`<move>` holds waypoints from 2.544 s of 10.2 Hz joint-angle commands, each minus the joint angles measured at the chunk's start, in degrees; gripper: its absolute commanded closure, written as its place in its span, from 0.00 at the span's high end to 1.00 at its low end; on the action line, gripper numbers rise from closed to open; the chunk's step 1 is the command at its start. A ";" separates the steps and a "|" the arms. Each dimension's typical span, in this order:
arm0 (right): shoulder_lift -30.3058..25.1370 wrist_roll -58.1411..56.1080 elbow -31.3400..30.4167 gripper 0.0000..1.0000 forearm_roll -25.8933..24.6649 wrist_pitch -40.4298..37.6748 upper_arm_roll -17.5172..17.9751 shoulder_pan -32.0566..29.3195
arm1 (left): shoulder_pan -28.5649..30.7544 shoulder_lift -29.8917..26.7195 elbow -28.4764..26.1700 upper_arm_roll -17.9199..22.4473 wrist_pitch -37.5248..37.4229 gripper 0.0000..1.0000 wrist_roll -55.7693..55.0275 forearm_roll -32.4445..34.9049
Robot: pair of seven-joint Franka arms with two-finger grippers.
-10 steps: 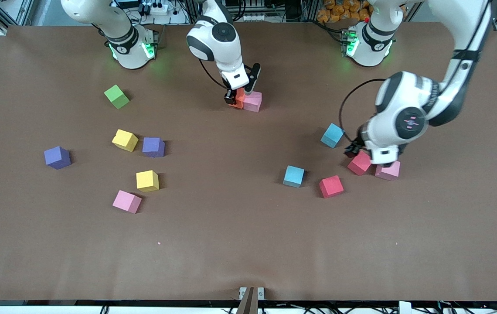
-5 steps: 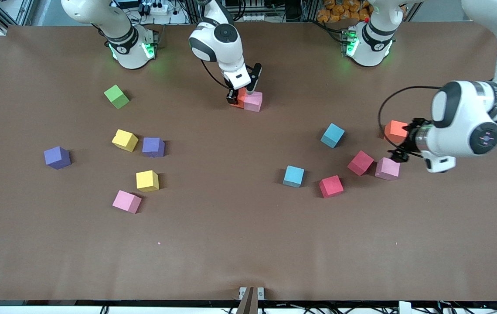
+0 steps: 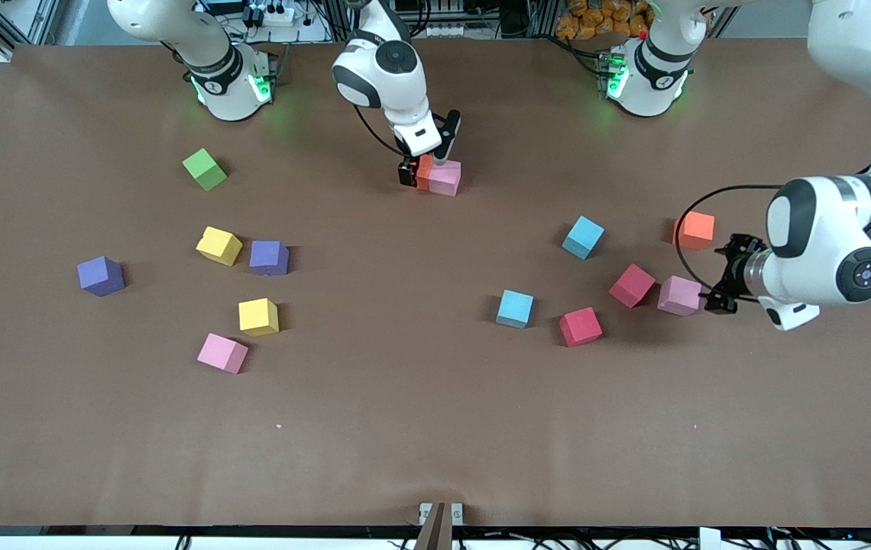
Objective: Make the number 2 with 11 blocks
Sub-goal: 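Grasp the pink cube with the left gripper while the right gripper reaches purple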
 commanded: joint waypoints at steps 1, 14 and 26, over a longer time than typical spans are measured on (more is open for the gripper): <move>-6.08 1.16 -0.57 1.00 -0.22 -6.44 -0.44 0.51 | -1.84 1.44 1.47 1.05 3.13 1.00 -5.06 -0.52; -1.73 9.83 10.33 1.00 3.82 -23.88 -0.79 -37.47 | -3.33 6.19 -1.33 1.49 10.45 1.00 -6.31 0.89; -1.18 17.15 11.56 1.00 2.86 -21.85 -0.79 -37.29 | -4.20 7.07 -3.98 1.40 12.65 0.68 -4.56 1.16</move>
